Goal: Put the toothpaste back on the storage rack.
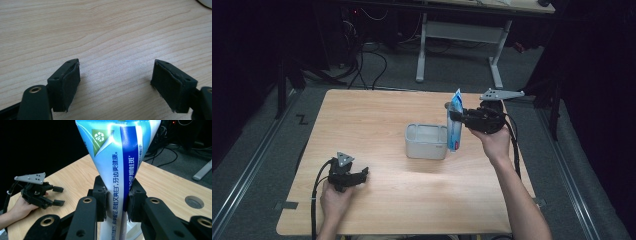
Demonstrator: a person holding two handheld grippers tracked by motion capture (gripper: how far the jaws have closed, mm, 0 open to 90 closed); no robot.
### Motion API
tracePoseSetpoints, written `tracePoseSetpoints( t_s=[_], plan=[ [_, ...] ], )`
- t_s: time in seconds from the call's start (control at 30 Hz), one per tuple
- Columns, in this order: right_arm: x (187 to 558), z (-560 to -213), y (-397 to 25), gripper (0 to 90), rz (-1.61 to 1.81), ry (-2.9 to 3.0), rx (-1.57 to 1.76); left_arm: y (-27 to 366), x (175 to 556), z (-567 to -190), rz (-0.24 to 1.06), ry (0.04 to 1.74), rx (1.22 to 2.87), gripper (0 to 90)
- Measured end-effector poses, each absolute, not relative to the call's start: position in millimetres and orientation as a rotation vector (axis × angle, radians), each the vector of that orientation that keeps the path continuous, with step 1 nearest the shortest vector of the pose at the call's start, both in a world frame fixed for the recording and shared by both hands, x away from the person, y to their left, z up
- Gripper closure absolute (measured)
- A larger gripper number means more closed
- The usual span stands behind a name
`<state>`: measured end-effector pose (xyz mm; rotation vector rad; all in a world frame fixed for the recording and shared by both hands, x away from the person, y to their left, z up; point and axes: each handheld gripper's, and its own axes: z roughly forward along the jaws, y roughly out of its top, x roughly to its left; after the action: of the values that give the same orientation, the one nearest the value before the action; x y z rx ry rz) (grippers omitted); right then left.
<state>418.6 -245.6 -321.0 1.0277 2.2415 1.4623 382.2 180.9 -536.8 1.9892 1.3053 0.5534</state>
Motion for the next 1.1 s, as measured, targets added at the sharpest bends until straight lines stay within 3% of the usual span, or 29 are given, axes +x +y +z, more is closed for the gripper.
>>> tracePoseSetpoints(
  t_s=[1.1],
  plan=[
    [450.7, -318.0, -215.0, 72.5, 1.475, 2.205, 1.051, 181.7, 382.3, -536.8, 0.546, 1.306, 1.984, 23.1]
  ],
)
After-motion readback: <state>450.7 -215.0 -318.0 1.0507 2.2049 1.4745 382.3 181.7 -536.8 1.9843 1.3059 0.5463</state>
